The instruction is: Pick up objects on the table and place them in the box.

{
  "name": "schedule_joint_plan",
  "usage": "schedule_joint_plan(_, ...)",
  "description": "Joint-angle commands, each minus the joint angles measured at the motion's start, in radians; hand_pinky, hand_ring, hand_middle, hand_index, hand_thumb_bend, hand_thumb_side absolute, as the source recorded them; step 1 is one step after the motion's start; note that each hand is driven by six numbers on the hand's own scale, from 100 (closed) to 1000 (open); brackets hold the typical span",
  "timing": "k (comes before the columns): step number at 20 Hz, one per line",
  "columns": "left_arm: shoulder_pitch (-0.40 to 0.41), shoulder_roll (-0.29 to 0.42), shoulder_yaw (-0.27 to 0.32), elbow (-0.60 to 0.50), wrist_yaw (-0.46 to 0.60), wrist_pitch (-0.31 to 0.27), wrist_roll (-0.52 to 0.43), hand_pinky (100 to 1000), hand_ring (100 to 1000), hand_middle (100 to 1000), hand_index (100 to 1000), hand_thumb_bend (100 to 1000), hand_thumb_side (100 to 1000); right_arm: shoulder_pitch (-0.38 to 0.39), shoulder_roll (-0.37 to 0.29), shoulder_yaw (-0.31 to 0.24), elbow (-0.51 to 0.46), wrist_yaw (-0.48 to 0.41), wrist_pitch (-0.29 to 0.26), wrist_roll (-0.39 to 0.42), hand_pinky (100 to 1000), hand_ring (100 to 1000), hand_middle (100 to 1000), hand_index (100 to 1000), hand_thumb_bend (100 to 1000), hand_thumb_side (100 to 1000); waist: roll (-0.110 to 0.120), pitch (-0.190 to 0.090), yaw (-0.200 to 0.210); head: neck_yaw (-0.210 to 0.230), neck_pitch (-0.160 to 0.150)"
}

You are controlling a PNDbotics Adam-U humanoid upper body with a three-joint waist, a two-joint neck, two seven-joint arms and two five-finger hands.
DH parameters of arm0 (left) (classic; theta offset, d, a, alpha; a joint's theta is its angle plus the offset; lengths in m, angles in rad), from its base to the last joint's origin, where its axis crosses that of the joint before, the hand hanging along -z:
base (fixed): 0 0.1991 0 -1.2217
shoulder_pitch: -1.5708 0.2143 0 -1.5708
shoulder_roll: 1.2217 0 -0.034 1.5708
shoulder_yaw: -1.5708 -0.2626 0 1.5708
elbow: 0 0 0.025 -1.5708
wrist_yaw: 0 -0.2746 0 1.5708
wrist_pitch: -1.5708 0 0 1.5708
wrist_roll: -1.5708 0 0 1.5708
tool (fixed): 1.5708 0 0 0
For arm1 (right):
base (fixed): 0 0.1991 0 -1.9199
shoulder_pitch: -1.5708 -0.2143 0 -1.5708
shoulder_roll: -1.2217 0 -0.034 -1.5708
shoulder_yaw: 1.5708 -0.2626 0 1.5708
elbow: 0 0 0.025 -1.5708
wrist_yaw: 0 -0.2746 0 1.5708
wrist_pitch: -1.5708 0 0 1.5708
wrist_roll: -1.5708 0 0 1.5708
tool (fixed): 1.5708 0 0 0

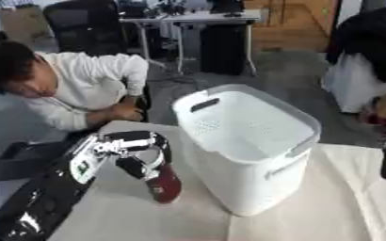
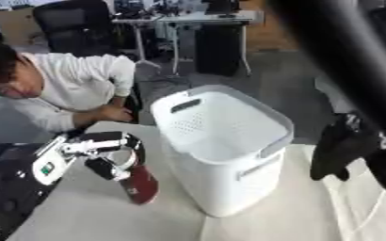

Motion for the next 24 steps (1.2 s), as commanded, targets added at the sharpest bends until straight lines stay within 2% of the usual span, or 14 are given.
schedule_joint_plan(1, -0.007, 0.000, 0.011, 0.022, 0.041, -0.207, -0.105, 100, 217, 485, 233, 100, 304, -0.020, 0.000, -0.004, -0.011, 0.003, -0.194, 0.189, 131, 415, 467, 649, 100, 1000, -0.003, -0.004, 0.000, 0.002, -0.015)
schedule_joint_plan(3, -0.009, -0.003, 0.017, 0.036, 0.074, -0.247, -0.060, 100, 116, 412, 178, 100, 348, -0.020, 0.001, -0.004, -0.011, 0.003, -0.195, 0.189, 130, 415, 466, 649, 100, 1000, -0.003, -0.003, 0.001, 0.003, -0.016)
schedule_joint_plan(5, -0.010, -0.007, 0.023, 0.047, 0.107, -0.297, -0.009, 100, 100, 343, 164, 100, 346, -0.020, 0.001, -0.004, -0.011, 0.004, -0.195, 0.189, 130, 415, 466, 649, 100, 1000, -0.003, -0.003, 0.001, 0.004, -0.019)
schedule_joint_plan(6, -0.012, -0.010, 0.024, 0.046, 0.125, -0.310, 0.016, 100, 100, 280, 150, 100, 272, -0.020, 0.001, -0.004, -0.011, 0.004, -0.195, 0.188, 129, 415, 466, 649, 100, 1000, -0.003, -0.003, 0.000, 0.004, -0.021)
schedule_joint_plan(7, -0.012, -0.012, 0.020, 0.040, 0.142, -0.316, 0.036, 100, 100, 287, 151, 100, 284, -0.020, 0.002, -0.004, -0.011, 0.004, -0.195, 0.188, 129, 415, 466, 649, 100, 1000, -0.003, -0.003, 0.000, 0.004, -0.022)
schedule_joint_plan(8, -0.014, -0.015, 0.018, 0.031, 0.162, -0.319, 0.055, 100, 100, 230, 141, 100, 193, -0.021, 0.002, -0.004, -0.011, 0.004, -0.195, 0.188, 129, 414, 466, 649, 100, 1000, -0.003, -0.003, 0.000, 0.005, -0.023)
schedule_joint_plan(9, -0.014, -0.017, 0.015, 0.019, 0.185, -0.321, 0.072, 100, 100, 230, 141, 100, 193, -0.021, 0.002, -0.003, -0.011, 0.004, -0.195, 0.189, 129, 414, 466, 649, 100, 1000, -0.003, -0.003, 0.000, 0.005, -0.024)
schedule_joint_plan(10, -0.014, -0.018, 0.012, 0.008, 0.208, -0.321, 0.086, 100, 100, 203, 134, 100, 129, -0.021, 0.002, -0.003, -0.011, 0.004, -0.195, 0.189, 129, 414, 466, 649, 100, 1000, -0.003, -0.003, -0.001, 0.005, -0.024)
schedule_joint_plan(11, -0.015, -0.019, 0.011, -0.005, 0.233, -0.322, 0.100, 100, 100, 204, 135, 100, 134, -0.021, 0.002, -0.003, -0.011, 0.004, -0.196, 0.189, 129, 414, 466, 649, 100, 1000, -0.003, -0.002, -0.001, 0.004, -0.025)
schedule_joint_plan(12, -0.015, -0.019, 0.010, -0.015, 0.255, -0.322, 0.112, 100, 100, 190, 131, 100, 100, -0.021, 0.003, -0.003, -0.011, 0.004, -0.196, 0.189, 129, 414, 466, 649, 100, 1000, -0.003, -0.002, -0.001, 0.004, -0.025)
schedule_joint_plan(18, -0.018, -0.012, 0.014, -0.062, 0.355, -0.322, 0.172, 100, 100, 168, 125, 100, 100, -0.022, 0.003, -0.003, -0.011, 0.004, -0.196, 0.190, 128, 415, 467, 649, 100, 1000, -0.003, -0.002, -0.001, 0.003, -0.023)
schedule_joint_plan(24, -0.032, 0.025, -0.005, -0.082, 0.350, -0.322, 0.143, 100, 100, 155, 117, 100, 100, -0.019, 0.002, -0.002, -0.011, 0.005, -0.195, 0.191, 128, 415, 467, 649, 100, 1000, 0.000, -0.006, -0.002, 0.001, -0.015)
